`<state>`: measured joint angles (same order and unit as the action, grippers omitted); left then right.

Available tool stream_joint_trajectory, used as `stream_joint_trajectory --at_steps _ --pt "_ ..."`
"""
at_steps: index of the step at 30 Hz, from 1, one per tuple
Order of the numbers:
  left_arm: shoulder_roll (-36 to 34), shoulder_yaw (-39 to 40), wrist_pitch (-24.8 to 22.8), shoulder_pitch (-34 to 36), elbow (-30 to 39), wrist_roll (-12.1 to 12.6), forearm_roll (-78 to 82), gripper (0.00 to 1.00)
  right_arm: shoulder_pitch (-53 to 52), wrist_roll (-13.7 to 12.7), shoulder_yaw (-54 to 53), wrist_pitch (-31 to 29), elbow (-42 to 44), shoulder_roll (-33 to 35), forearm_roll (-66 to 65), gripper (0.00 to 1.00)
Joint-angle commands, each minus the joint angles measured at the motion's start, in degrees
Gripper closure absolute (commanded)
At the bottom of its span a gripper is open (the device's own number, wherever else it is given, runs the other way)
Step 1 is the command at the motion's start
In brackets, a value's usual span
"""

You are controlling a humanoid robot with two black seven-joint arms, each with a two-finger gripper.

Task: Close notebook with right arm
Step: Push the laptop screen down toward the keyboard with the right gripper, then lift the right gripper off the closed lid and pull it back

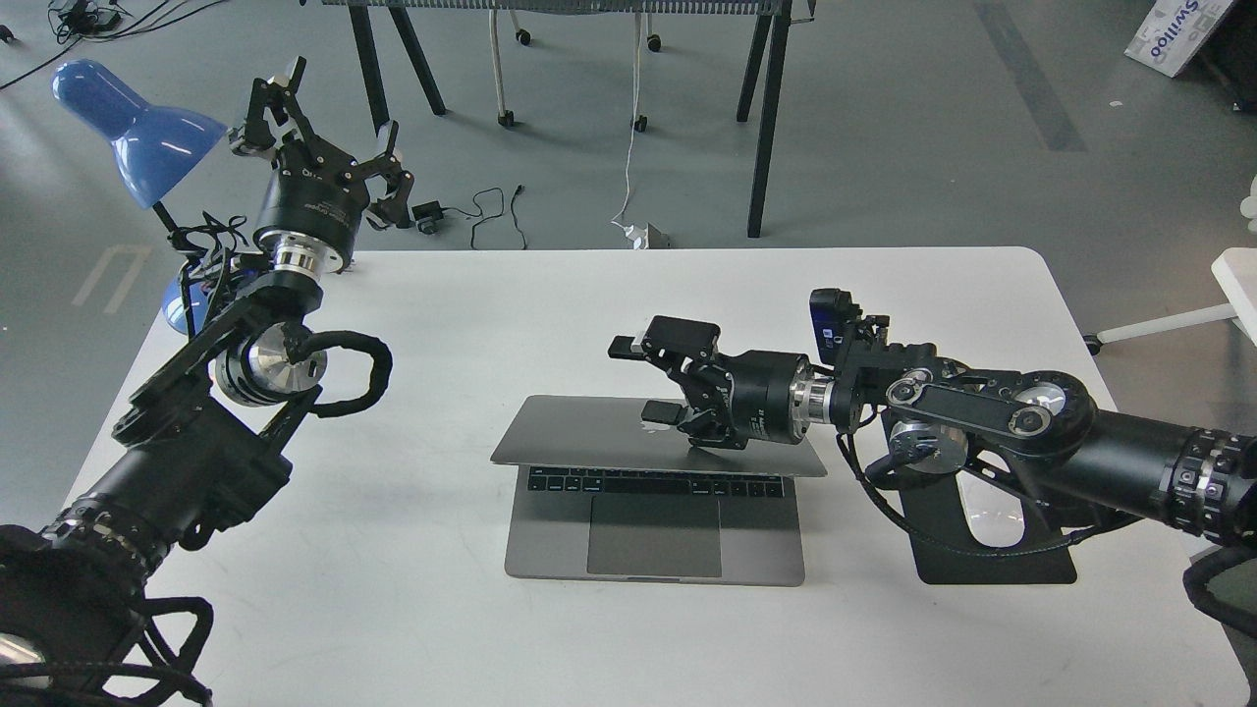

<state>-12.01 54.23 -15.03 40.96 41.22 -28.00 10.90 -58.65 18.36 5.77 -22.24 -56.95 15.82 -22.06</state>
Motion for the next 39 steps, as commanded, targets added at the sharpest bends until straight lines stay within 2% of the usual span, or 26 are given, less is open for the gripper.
stream_joint_trajectory --at_steps 1,12,19,39 --pt "-0.03 0.0 0.0 0.0 0.0 0.0 -0.09 0.0 -0.06 0.01 2.31 0.01 0.08 0.0 -0.53 0.0" --pt "-0.03 0.0 0.0 0.09 0.0 0.0 -0.09 0.0 -0.06 -0.35 7.33 1.59 0.43 -0.35 -4.57 0.0" --pt "-0.03 0.0 0.0 0.09 -0.09 0.0 -0.09 0.0 0.47 -1.49 8.99 3.17 0.87 -0.53 -8.44 0.0" --pt "0.14 0.09 0.0 0.18 -0.09 0.0 -0.09 0.0 1.17 -1.49 12.34 7.83 0.96 -2.02 -14.68 0.0"
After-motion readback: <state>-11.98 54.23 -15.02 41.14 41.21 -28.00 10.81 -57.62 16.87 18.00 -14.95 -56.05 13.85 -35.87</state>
